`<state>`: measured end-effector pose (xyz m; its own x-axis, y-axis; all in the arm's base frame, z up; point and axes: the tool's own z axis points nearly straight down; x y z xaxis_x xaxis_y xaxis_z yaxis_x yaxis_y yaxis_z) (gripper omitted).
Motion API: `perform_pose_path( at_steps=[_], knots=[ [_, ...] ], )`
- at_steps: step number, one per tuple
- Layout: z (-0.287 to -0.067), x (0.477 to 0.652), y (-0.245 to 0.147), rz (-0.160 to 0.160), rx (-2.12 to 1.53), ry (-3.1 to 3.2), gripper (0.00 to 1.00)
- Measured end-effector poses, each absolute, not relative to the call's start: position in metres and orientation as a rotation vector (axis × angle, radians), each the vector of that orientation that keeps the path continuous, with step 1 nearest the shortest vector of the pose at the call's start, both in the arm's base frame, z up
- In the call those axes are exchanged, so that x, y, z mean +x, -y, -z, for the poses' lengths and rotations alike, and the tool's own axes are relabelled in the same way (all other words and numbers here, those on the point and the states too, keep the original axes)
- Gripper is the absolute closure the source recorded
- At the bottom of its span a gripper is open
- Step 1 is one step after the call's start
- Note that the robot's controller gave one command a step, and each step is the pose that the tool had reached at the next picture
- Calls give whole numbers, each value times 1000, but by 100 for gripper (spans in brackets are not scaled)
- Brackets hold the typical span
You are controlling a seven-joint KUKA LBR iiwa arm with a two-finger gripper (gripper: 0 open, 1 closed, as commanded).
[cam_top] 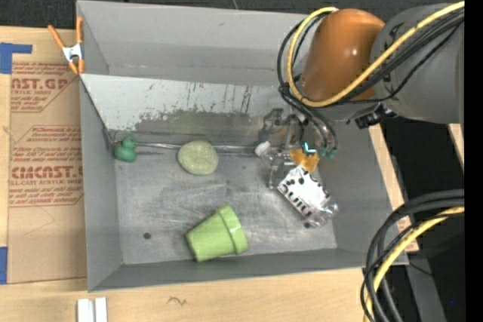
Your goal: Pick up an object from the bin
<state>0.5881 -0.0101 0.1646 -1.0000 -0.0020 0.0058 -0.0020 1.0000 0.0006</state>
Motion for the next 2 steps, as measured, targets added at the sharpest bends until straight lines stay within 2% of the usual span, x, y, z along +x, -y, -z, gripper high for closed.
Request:
perform_pose_path(
  at_steps=[1, 2],
  knots=[
    [-169, 590, 10, 1, 3, 3144, 0],
    [-114, 587, 36, 2, -195, 3141, 0]
  ],
)
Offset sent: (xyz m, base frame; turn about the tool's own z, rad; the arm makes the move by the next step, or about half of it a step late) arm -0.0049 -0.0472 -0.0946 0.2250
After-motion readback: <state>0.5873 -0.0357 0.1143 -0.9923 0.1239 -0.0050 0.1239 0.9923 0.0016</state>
